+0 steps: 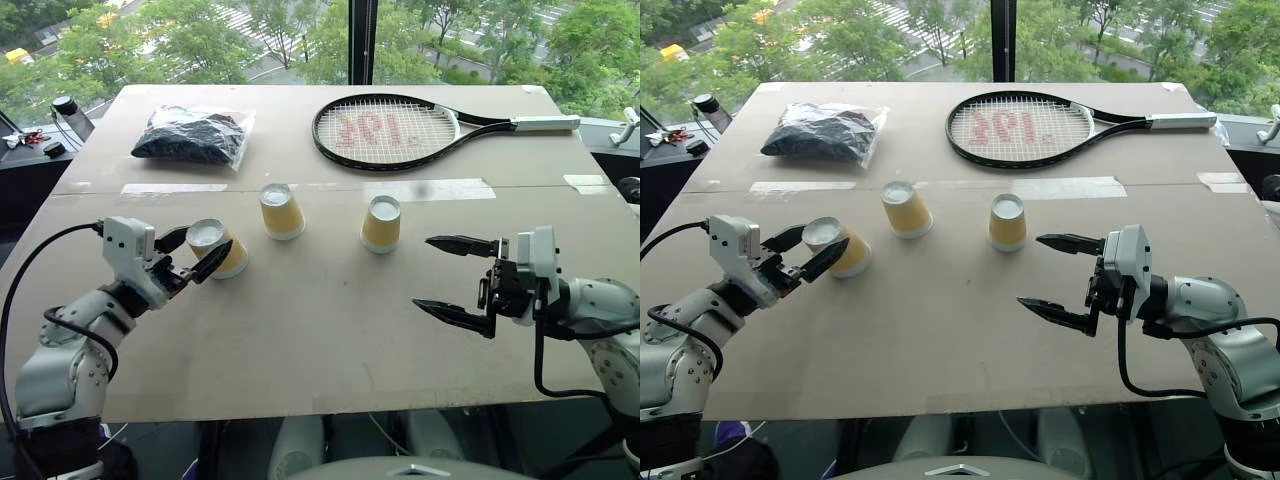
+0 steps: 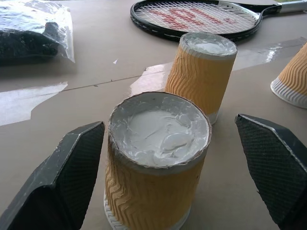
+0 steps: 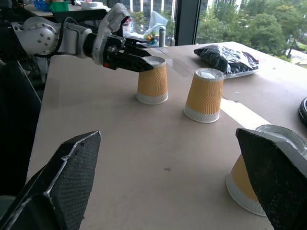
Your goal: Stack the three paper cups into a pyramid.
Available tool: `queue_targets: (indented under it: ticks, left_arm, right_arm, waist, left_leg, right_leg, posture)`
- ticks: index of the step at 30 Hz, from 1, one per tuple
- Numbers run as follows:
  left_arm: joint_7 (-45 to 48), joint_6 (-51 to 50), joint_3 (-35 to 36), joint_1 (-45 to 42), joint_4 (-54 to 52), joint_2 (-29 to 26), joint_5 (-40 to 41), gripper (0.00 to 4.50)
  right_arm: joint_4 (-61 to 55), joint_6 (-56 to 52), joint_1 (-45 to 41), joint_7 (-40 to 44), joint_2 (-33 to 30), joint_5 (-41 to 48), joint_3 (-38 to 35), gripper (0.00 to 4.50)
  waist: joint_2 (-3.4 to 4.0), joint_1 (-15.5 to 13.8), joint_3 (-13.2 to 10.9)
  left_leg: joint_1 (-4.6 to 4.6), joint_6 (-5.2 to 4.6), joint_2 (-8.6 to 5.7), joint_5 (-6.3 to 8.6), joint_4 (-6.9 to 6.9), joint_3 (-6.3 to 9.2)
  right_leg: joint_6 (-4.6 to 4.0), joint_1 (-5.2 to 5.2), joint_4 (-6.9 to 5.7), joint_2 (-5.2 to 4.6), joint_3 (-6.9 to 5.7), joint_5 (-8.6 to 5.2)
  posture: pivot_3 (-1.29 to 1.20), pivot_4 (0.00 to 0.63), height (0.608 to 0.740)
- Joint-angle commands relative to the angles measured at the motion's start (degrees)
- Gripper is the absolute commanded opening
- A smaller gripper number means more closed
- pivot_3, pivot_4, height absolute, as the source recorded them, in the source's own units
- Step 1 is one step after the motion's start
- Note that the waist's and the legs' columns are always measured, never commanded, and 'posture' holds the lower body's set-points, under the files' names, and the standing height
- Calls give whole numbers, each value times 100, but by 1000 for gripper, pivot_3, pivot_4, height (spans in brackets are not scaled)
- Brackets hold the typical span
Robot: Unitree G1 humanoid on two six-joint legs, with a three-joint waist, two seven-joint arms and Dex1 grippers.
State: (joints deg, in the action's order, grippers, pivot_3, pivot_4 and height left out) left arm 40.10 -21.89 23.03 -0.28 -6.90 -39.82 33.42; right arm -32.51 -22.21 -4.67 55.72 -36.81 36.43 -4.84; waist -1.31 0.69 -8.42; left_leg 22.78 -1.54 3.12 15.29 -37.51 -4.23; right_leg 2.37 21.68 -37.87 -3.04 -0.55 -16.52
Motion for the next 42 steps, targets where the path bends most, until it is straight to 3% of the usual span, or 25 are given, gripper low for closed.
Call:
queue_targets:
  ticks: [1,5,10,17,21,26,30,42]
  left_arm:
    - [87,160,69,-63,-29,-69,-112,4500]
    - [118,180,38,-109,-8,-10,-154,4500]
    - [158,181,18,-112,-47,27,-170,2360]
    - [724,-82,-47,-51,-739,36,473,2335]
    - [737,-646,-534,-223,-1468,46,836,2335]
    - [431,-1174,-1049,-764,-1510,92,795,2335]
    - [267,-959,-1838,-1682,-613,493,77,2335]
    - [826,142,-2502,-3107,1542,1254,-936,2335]
  right_arm:
    - [-238,113,41,-58,-69,40,-128,4459]
    - [-270,135,116,-115,-66,23,-104,4459]
    - [-260,155,176,-132,-86,41,-111,4500]
    - [-278,179,265,-183,-61,26,-107,4500]
    - [-324,196,321,-268,-45,-4,-119,4500]
    - [-597,157,510,-521,-39,13,-172,4500]
    - [-1029,141,1026,-877,-15,-12,-385,4500]
    - [-1592,385,2130,-1653,182,-455,-811,4500]
  waist:
    - [-1,-2,0]
    - [-1,-9,0]
    - [-1,-9,0]
    - [-3,-9,0]
    - [-3,-33,0]
    - [-3,-32,0]
    - [-3,-87,0]
    - [-6,-161,-1]
  left_leg:
    - [0,4,0,-3,0,1]
    - [0,11,0,-6,0,2]
    - [0,9,0,-5,0,2]
    - [1,11,1,-6,0,2]
    - [3,20,-1,-12,-2,4]
    - [1,22,-2,-13,-3,9]
    - [2,22,-6,-13,-9,9]
    - [15,23,-20,-13,-36,12]
  right_leg:
    - [0,0,0,0,0,0]
    - [0,0,-1,-1,-2,0]
    - [0,0,-1,-2,-2,0]
    - [0,0,-1,-2,-2,0]
    - [0,-2,-1,-6,-1,0]
    - [1,-3,-6,4,1,0]
    - [2,-3,-6,11,-1,0]
    - [3,-3,-7,21,-1,0]
  posture:
    - [0,150,740]
    - [0,150,740]
    - [0,150,740]
    - [0,150,740]
    - [0,150,740]
    - [0,150,740]
    - [0,150,740]
    - [0,150,740]
